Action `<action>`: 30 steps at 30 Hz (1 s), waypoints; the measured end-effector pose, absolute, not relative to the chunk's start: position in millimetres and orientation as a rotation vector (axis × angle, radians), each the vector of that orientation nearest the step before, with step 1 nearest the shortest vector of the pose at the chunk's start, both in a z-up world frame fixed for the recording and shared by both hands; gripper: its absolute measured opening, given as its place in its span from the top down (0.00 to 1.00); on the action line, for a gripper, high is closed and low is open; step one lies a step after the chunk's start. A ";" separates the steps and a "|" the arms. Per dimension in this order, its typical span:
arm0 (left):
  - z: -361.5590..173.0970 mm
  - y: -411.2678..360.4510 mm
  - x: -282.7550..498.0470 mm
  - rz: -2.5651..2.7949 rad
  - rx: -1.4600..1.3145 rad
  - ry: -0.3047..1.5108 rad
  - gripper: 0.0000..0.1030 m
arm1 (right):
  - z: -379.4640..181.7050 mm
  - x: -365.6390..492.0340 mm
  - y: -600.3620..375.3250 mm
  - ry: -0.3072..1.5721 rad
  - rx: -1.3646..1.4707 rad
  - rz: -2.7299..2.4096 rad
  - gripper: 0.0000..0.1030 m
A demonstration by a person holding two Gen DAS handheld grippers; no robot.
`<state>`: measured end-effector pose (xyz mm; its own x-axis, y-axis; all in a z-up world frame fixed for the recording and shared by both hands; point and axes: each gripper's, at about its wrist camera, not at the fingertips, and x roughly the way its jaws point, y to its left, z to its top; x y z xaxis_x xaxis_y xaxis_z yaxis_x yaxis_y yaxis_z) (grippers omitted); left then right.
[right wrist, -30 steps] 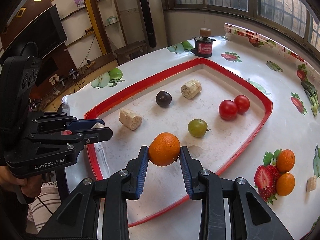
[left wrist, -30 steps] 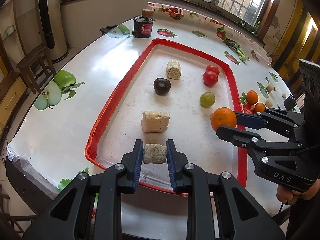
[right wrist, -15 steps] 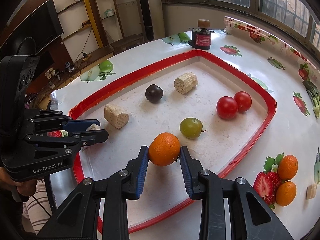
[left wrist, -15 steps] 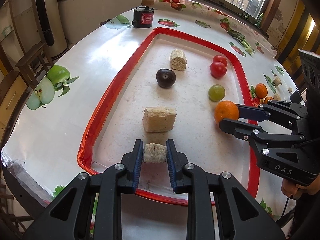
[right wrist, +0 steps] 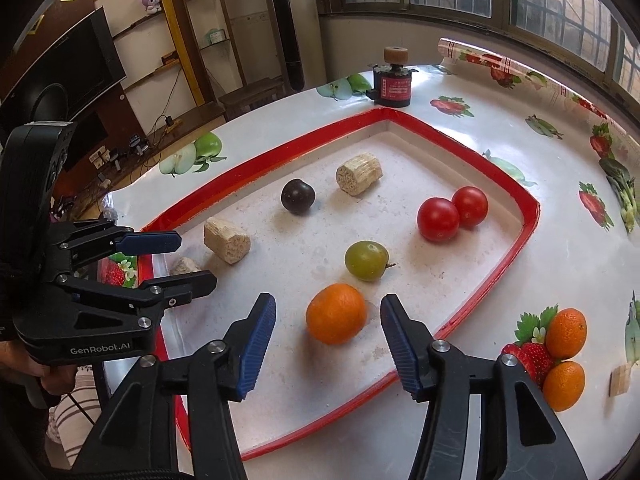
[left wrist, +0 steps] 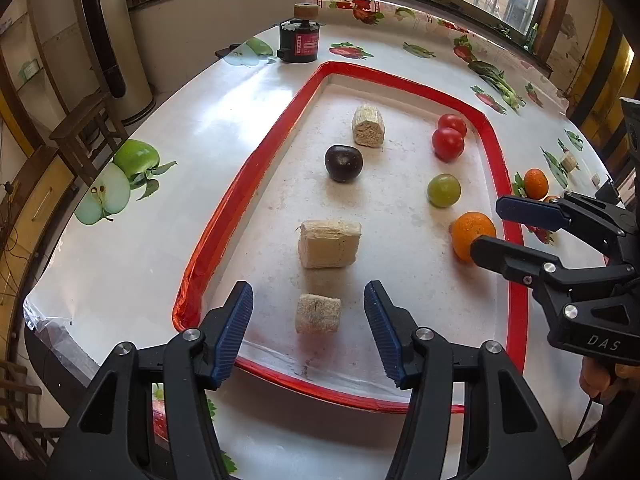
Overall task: Organize fruits
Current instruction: 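Move both tools back to the oranges and corks beside the tray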
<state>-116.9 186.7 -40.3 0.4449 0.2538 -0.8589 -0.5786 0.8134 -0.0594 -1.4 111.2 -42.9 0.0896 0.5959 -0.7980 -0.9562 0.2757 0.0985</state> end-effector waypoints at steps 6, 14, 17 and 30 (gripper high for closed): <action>-36.1 181.8 -119.5 0.533 -0.369 0.980 0.45 | -31.9 5.0 94.8 0.847 -0.481 1.221 0.45; -25.2 166.0 -113.3 0.507 -0.349 0.962 0.45 | -24.9 16.5 64.6 0.847 -0.435 1.183 0.45; -22.4 159.2 -108.9 0.492 -0.343 0.959 0.45 | -23.8 21.9 50.8 0.849 -0.422 1.159 0.45; -15.2 116.6 -74.4 0.384 -0.298 0.960 0.45 | -16.6 56.1 -11.3 0.851 -0.360 1.048 0.43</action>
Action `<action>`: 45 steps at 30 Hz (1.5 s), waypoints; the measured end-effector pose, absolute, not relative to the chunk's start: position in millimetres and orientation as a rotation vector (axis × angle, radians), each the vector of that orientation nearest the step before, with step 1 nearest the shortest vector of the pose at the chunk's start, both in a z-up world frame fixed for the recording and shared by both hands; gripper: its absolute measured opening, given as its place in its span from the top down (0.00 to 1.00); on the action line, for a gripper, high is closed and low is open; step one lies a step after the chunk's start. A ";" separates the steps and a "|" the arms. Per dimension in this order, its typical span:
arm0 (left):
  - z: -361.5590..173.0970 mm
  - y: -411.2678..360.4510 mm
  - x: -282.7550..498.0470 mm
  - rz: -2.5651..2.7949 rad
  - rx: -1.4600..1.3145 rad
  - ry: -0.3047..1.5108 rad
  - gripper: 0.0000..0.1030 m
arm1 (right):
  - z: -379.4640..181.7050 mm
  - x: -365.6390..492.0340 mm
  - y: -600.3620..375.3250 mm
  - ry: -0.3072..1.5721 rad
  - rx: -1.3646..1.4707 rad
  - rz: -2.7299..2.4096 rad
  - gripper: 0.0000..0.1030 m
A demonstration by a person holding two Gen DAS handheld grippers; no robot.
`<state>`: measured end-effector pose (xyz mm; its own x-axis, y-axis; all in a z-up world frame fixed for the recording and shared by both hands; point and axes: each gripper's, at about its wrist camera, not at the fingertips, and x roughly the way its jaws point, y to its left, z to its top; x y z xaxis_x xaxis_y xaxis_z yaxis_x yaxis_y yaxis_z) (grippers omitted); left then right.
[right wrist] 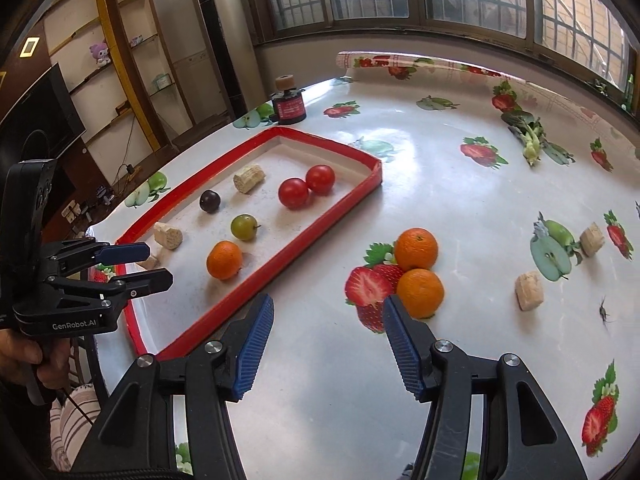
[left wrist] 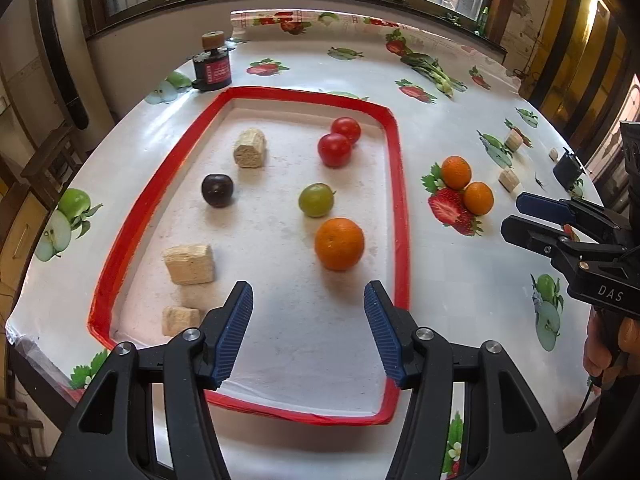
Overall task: Organize fruits
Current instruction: 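Move both tools back to the oranges and corks beside the tray, then grasp an orange with left tool while right tool grasps a cork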
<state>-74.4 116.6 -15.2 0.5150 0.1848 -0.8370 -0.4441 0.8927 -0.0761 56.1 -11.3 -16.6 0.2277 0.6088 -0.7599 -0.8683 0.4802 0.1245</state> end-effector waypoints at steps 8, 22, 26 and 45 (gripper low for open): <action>-13.2 90.9 -52.9 0.317 -0.278 0.962 0.45 | -17.1 76.3 -43.1 0.861 -0.328 0.988 0.43; -19.0 47.0 -8.0 0.196 -0.273 0.977 0.45 | -31.5 117.6 -87.0 0.898 -0.277 0.882 0.43; -21.3 38.2 8.6 0.164 -0.282 0.977 0.45 | -35.5 131.8 -93.1 0.901 -0.265 0.854 0.43; -48.9 25.3 85.6 0.133 -0.305 1.007 0.70 | -63.3 187.7 -57.3 0.910 -0.339 0.799 0.68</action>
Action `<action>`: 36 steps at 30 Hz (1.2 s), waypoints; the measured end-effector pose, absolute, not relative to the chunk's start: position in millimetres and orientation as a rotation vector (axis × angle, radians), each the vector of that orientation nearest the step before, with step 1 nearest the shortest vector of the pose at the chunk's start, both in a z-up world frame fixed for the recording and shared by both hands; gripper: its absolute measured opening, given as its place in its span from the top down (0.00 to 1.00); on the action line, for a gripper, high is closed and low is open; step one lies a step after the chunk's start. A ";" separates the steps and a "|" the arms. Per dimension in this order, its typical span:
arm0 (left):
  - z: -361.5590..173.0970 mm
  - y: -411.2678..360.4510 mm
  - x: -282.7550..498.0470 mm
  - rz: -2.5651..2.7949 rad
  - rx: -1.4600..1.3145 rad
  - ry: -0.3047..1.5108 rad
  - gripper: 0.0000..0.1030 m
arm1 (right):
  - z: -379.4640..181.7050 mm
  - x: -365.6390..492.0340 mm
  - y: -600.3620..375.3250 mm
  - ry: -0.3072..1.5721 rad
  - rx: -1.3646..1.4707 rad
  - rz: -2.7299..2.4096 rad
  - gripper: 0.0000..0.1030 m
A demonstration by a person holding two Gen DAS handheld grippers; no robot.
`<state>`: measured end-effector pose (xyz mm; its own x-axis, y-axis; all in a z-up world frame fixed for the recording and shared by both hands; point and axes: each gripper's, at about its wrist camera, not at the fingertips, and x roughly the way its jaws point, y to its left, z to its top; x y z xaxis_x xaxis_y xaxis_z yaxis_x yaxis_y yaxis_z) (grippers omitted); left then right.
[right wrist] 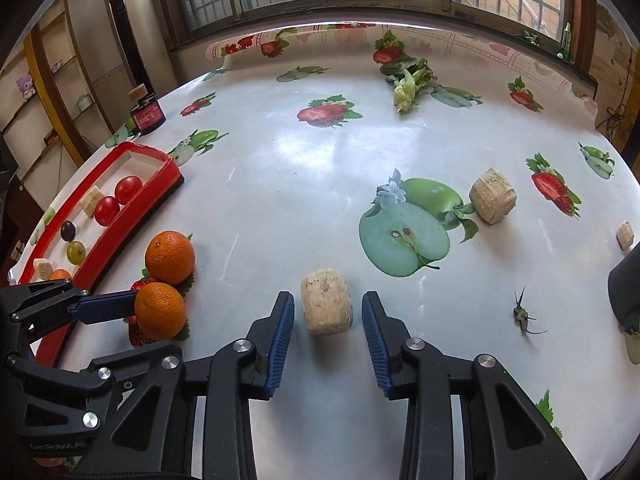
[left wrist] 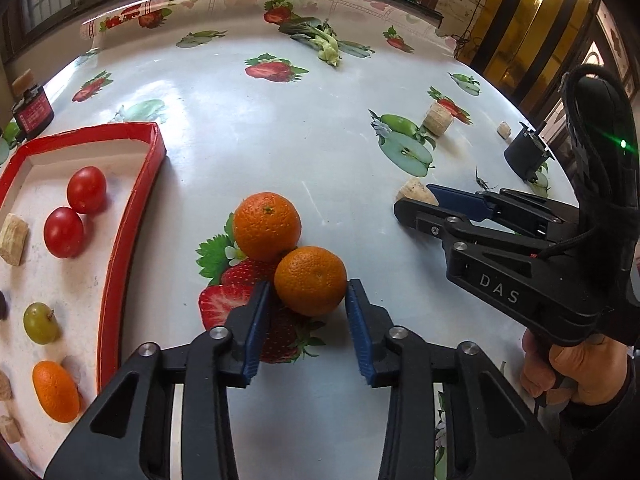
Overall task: Organize fruits
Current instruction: 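Grasp an orange with left tool while right tool grasps a cork, then carry the orange with left tool into the tray while right carries the cork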
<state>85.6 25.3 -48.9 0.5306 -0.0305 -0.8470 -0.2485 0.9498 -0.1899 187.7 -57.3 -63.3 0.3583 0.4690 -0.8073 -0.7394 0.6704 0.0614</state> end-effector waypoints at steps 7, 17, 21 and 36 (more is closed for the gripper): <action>-46.3 24.7 73.7 0.120 -0.299 0.997 0.71 | -57.3 177.3 -62.8 0.901 -0.339 0.811 0.75; -25.9 42.2 21.2 0.152 -0.317 0.953 0.71 | -29.2 138.6 -67.4 0.857 -0.320 0.873 0.76; -15.7 52.7 0.5 0.192 -0.310 0.927 0.71 | -20.9 122.1 -61.6 0.841 -0.325 0.904 0.76; -2.9 80.1 -47.1 0.278 -0.339 0.884 0.71 | -14.4 79.1 -23.4 0.819 -0.366 1.003 0.76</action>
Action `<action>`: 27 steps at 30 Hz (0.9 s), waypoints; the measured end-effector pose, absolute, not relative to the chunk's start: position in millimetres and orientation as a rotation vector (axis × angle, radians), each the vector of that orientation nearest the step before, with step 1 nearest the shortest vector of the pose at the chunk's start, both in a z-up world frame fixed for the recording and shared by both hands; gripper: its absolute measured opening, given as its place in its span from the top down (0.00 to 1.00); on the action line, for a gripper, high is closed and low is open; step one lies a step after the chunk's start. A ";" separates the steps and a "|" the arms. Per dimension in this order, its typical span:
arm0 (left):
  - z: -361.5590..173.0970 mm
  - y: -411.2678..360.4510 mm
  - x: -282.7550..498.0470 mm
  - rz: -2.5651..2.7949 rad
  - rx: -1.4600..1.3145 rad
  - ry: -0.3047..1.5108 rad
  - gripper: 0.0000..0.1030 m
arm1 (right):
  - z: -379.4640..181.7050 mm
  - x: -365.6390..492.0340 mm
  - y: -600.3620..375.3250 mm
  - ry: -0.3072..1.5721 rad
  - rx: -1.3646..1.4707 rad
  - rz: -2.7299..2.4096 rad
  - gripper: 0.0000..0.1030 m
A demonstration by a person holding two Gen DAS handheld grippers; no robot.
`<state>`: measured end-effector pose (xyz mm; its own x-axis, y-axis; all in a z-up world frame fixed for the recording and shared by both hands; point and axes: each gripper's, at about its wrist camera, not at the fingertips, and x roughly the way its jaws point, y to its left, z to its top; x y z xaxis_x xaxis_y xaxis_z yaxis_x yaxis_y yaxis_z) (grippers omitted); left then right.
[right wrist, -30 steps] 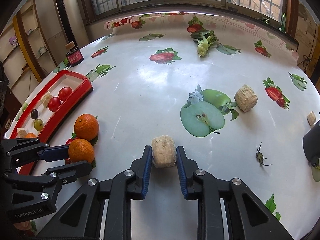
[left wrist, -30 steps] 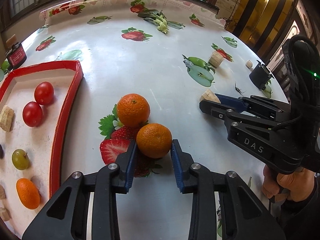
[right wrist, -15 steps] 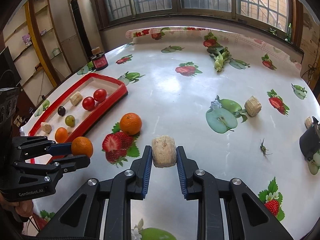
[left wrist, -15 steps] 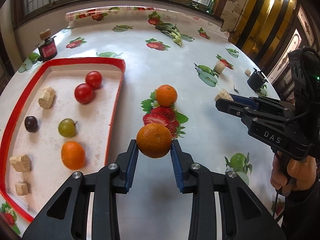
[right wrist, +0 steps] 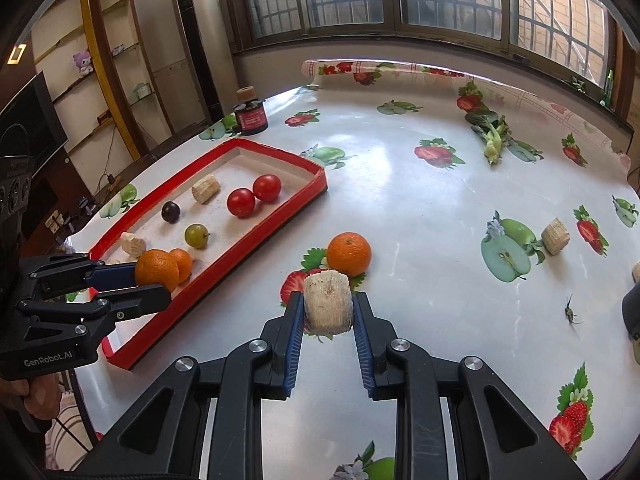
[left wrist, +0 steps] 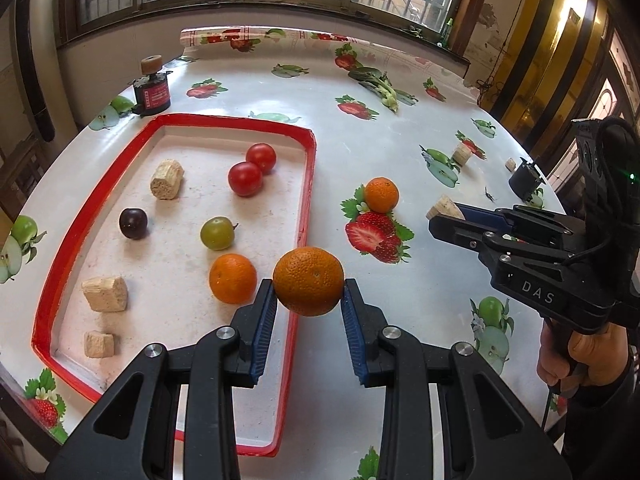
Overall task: Organize fruits
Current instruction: 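Carry the orange with left tool into the tray while right carries the cork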
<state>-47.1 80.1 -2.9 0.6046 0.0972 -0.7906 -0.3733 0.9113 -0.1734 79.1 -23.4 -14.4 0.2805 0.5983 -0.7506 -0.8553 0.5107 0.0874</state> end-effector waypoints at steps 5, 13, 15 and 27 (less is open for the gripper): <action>-4.0 88.4 -58.9 0.301 -0.347 0.883 0.71 | -13.1 68.9 -12.3 0.812 -0.380 1.031 0.76; -8.8 103.8 -74.3 0.341 -0.369 0.885 0.70 | -11.1 56.8 4.9 0.803 -0.396 1.066 0.76; -9.9 107.6 -78.0 0.350 -0.375 0.886 0.70 | -11.0 54.4 9.2 0.802 -0.400 1.075 0.76; -13.0 124.4 -94.0 0.382 -0.403 0.884 0.70 | -9.6 42.4 30.6 0.797 -0.423 1.111 0.76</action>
